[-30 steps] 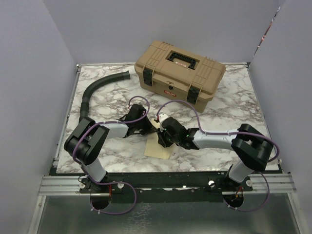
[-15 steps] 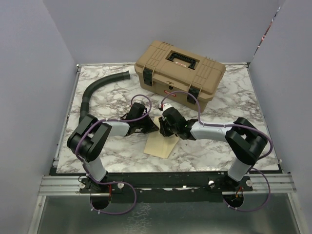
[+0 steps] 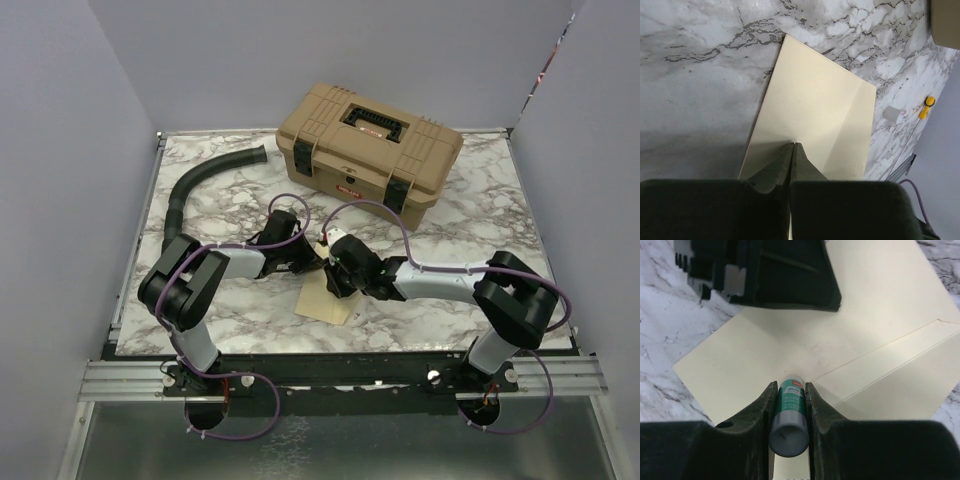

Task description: Place the letter into the envelope and seal it

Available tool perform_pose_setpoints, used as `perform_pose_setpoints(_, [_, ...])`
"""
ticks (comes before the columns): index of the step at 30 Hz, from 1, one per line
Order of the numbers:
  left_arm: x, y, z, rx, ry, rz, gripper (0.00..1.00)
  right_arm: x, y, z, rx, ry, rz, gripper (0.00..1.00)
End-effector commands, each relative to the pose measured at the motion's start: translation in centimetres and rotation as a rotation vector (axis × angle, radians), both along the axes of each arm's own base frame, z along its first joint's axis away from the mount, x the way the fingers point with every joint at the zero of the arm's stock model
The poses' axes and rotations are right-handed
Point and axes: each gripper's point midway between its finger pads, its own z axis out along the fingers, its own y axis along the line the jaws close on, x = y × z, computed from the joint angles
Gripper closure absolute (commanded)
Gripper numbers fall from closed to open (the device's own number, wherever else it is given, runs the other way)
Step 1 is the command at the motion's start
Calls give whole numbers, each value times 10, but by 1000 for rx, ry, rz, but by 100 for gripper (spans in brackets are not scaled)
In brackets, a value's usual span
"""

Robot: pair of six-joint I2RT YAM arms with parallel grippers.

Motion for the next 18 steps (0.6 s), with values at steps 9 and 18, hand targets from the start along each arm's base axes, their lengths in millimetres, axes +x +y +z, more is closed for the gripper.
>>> perform_pose_setpoints(9, [-80,83,-96,390,303,9,100,0,-36,-29,-145,50,-73,100])
perform_pose_setpoints(18, [-80,80,-95,375,306,2,100,43,-35,-27,-154,0,-118,100])
